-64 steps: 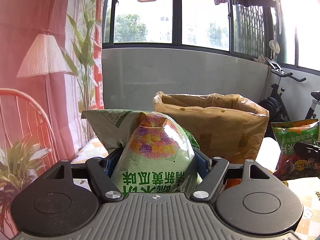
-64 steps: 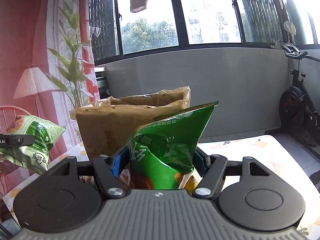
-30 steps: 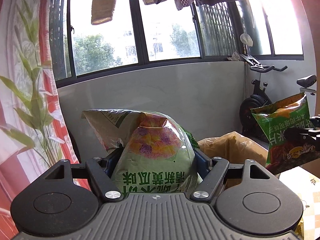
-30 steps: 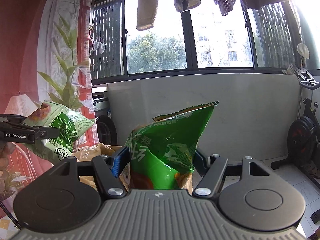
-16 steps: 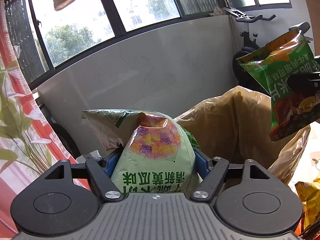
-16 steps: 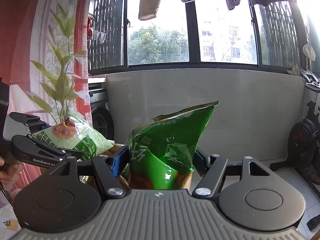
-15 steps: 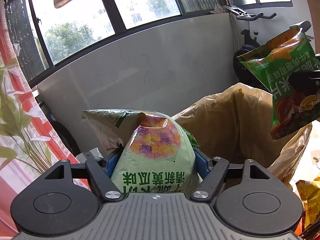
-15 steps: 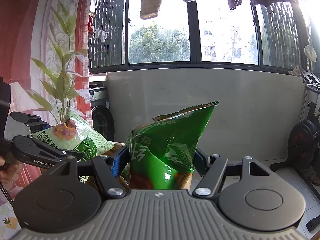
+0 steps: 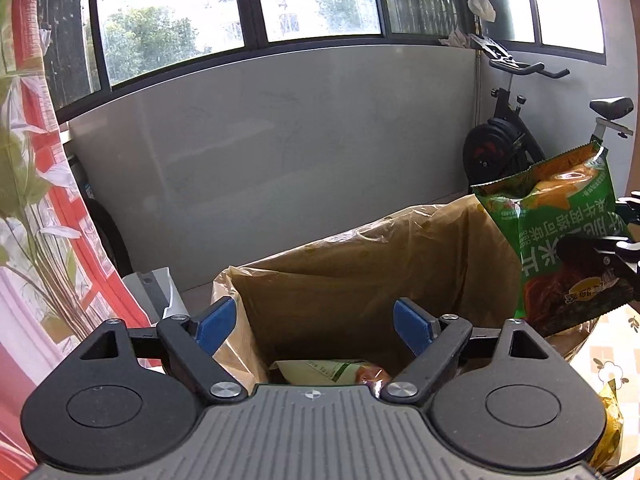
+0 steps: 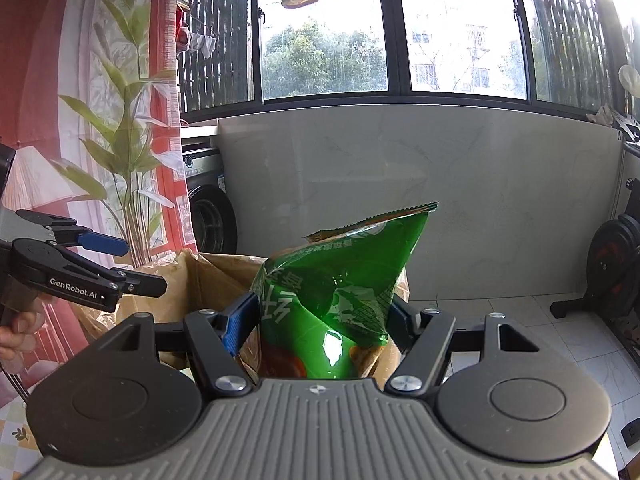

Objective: Organize snacks
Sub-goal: 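Drop the pale green bag into the box with the left tool while the right tool drops the green bag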

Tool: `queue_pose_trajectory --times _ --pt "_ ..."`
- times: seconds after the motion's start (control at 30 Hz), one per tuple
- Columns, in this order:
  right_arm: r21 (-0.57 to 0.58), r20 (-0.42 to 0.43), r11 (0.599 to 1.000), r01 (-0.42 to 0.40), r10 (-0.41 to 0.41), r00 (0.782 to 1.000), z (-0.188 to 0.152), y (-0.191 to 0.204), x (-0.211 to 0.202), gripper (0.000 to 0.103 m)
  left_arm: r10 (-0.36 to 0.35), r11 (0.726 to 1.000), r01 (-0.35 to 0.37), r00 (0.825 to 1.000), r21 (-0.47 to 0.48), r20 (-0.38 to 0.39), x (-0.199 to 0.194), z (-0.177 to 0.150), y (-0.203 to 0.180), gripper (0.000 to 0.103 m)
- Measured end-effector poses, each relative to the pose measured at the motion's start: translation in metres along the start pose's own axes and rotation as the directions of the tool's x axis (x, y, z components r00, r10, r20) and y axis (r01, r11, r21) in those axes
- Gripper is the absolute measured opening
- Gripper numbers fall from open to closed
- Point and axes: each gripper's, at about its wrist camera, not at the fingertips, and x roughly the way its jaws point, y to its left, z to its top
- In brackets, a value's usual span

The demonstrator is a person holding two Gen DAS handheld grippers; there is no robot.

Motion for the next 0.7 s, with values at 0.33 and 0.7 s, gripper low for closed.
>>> queue_pose_trajectory --times 0.33,0.7 --pt "0.017 -0.141 1.0 0.022 -0.019 0.99 -0.003 0.004 0.032 0.081 0.005 0.986 -0.002 1.0 -0.167 0.021 -0.012 -0.007 0.023 0.087" --pt "0.076 -0.064 0.997 -0.031 0.036 0.997 -0.004 0.005 -0.017 0.096 0.055 0.943 -0.011 0.991 -0.334 0.121 -0.079 -0.023 0.046 0.096"
